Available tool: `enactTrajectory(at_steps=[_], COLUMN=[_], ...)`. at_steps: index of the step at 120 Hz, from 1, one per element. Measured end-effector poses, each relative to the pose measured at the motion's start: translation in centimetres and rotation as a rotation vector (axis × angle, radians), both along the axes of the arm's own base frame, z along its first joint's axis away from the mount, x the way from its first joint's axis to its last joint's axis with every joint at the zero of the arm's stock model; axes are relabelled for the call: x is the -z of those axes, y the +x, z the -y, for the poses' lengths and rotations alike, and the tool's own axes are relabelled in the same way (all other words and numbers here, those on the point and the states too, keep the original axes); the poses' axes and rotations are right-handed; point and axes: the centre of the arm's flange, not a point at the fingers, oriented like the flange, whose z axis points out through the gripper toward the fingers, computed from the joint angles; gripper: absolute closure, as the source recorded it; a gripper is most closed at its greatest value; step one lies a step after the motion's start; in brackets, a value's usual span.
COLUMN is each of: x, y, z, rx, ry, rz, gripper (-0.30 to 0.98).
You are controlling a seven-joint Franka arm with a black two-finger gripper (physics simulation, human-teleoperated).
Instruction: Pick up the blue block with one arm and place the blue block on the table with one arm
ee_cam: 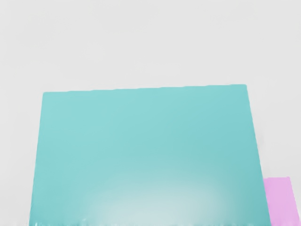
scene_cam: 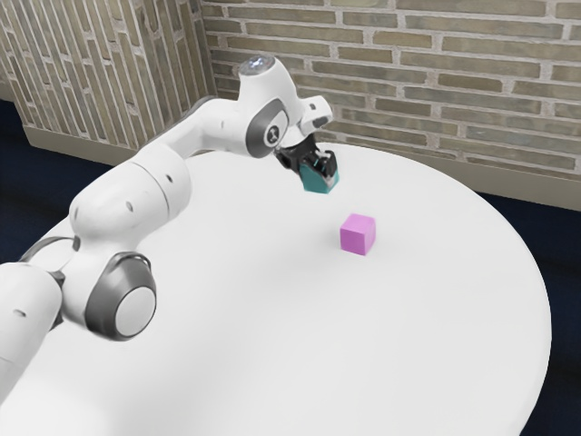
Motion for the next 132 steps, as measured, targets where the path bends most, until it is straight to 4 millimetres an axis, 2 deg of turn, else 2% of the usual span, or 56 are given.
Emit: enactTrajectory(at_steps=[15,35,46,54,76,92,103,132], x=[2.9,7.0,8.1,8.3,8.2,4.1,2.6,2.2], y=[0.1,0.0,0.0,-0.1,-0.2,-0.8,-1.2,-1.5], z=[-2.1,-3.2,-3.3,-3.3,-3.1,-3.7,-3.5,-2.3], rx=[-0.026,-0.04,-0.042,-0.04,-0.037,-0.041,-0.038,-0.02], ry=[0.001,0.002,0.003,0.003,0.002,0.002,0.003,0.007], rz=[-0.05,-0.112,-0.128,-0.133,-0.141,-0.132,-0.136,-0.138], gripper=[0.3,0.3,0.3,0.24,0.11,0.06,0.04,0.01])
